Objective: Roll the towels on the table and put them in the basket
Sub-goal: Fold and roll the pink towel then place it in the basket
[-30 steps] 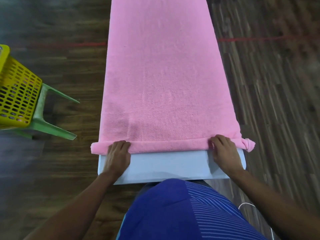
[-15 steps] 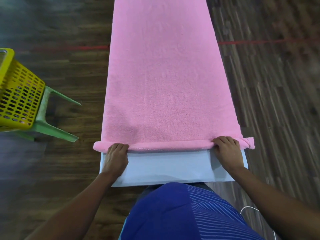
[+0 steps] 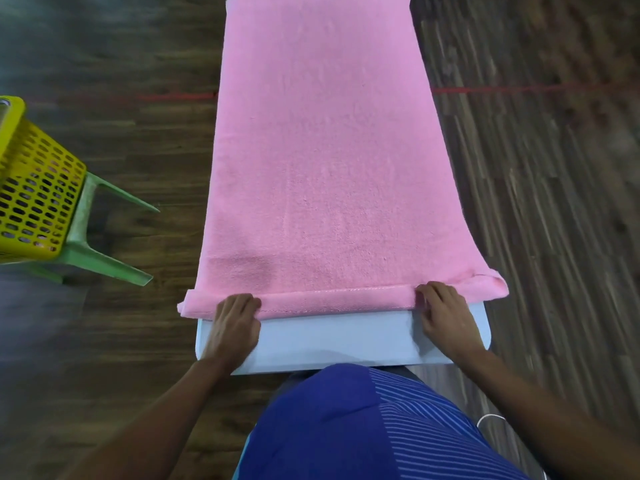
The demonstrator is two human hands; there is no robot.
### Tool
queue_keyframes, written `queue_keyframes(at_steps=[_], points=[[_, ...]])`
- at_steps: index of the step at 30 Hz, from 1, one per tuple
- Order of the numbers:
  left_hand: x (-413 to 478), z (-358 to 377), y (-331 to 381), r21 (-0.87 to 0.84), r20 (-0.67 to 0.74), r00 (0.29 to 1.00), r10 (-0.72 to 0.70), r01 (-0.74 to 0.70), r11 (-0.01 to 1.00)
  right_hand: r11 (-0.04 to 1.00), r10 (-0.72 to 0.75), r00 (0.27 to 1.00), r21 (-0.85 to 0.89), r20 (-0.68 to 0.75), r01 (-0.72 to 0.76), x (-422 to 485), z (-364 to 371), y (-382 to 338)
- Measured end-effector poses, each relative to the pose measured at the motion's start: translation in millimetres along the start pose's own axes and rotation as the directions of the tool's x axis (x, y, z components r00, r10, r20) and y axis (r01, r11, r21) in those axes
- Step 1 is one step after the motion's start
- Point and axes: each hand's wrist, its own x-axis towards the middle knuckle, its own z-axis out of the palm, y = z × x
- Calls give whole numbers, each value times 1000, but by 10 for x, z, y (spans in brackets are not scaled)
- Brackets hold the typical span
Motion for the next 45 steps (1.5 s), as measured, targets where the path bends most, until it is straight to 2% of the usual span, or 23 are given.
queue_keyframes(at_steps=[3, 7, 9, 11, 14, 16, 18, 21, 22, 24, 27, 32, 34, 36, 38, 40, 42, 43, 45], points=[[-82, 50, -12, 31, 117, 993, -2, -2, 1000, 1000, 5, 997, -26, 80, -3, -89, 60, 46], [50, 19, -26, 40, 148, 982, -116, 112, 993, 996, 78, 996, 29, 48, -80, 68, -26, -17], [151, -45, -18, 21, 152, 977, -146, 145, 989, 996, 87, 995, -4, 49, -87, 167, -82, -36], [239, -141, -5, 47, 184, 970, -160, 154, 987, 993, 104, 986, -65, 131, -96, 255, -165, -18], [371, -256, -7, 67, 340, 922, -183, 170, 983, 986, 141, 935, -128, 325, -105, 382, -270, 6], [445, -253, -60, 49, 405, 892, -200, 197, 979, 979, 175, 935, -156, 308, -132, 426, -274, 31], [504, -232, -89, 31, 332, 914, -233, 236, 971, 970, 186, 971, -186, 151, -156, 442, -250, 43], [468, -147, -97, 99, 99, 974, -204, 194, 976, 982, 96, 995, -160, -21, -98, 405, -159, 44], [433, -117, -83, 99, 75, 986, -148, 140, 985, 991, 48, 999, -127, -20, -50, 372, -135, 26], [353, -68, -40, 91, 115, 991, -73, 62, 994, 997, -1, 1000, -76, -5, 0, 281, -84, 2], [233, -32, -19, 121, 228, 969, -94, 68, 990, 995, 5, 998, -100, 56, 0, 168, -5, 14], [345, -110, 6, 67, 197, 971, -136, 125, 990, 993, 50, 999, -110, 8, -49, 305, -32, 17], [402, -180, 22, 52, 235, 957, -170, 162, 985, 987, 76, 993, -151, 86, -63, 374, -113, -17], [425, -206, 1, 53, 303, 932, -197, 190, 980, 972, 123, 960, -227, 250, -65, 420, -191, -48], [427, -227, -31, 44, 363, 903, -229, 229, 972, 960, 176, 932, -264, 317, -91, 441, -216, -26], [431, -204, -65, 49, 307, 929, -206, 201, 978, 962, 198, 950, -234, 241, -142, 434, -197, -5], [397, -136, -73, 82, 170, 967, -189, 178, 981, 968, 161, 985, -208, 64, -144, 376, -147, 11], [378, -110, -58, 90, 106, 978, -182, 172, 981, 973, 118, 993, -197, -28, -121, 338, -123, 21], [317, -62, -21, 67, 44, 992, -118, 115, 991, 985, 25, 997, -169, -71, -37, 233, -96, 3]])
